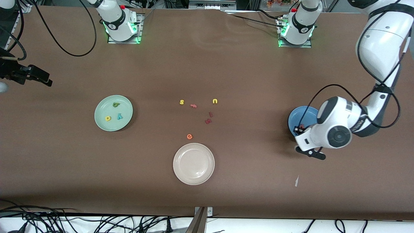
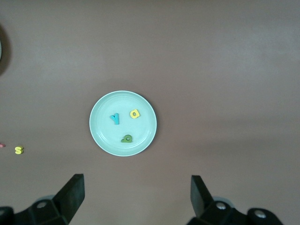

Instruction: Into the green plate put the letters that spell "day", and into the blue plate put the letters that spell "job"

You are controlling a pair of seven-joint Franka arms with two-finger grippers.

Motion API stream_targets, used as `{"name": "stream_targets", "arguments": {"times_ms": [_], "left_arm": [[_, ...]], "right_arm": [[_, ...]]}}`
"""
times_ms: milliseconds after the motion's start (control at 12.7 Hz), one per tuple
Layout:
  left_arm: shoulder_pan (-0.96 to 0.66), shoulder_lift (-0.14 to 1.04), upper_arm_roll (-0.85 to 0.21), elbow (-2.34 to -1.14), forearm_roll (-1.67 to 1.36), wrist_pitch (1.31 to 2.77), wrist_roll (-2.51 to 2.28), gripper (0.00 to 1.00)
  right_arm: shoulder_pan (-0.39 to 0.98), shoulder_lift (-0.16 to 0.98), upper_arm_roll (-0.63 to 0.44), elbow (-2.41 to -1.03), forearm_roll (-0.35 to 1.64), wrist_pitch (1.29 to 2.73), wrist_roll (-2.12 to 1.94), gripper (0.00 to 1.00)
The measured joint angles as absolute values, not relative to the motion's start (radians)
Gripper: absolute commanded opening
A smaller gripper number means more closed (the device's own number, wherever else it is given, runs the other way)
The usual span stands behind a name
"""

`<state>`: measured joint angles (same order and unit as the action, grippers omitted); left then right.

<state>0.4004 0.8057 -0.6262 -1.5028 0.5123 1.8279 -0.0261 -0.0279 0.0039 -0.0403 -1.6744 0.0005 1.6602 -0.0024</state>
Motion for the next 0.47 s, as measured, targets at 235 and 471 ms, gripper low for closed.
{"name": "stream_targets", "arguments": {"times_ms": [235,471], "left_arm": [[0.433,0.805,-0.630,-1.512,0.512,1.815,0.006,1.00],[0.439,0.778,-0.637,-1.506,0.505,1.789,0.004,1.00]], "right_arm": [[-0.028,0.004,-0.040,-1.674,0.001,1.660,-0.002,1.00],[-0.028,0.004,-0.040,-1.674,0.001,1.660,-0.002,1.00]]}}
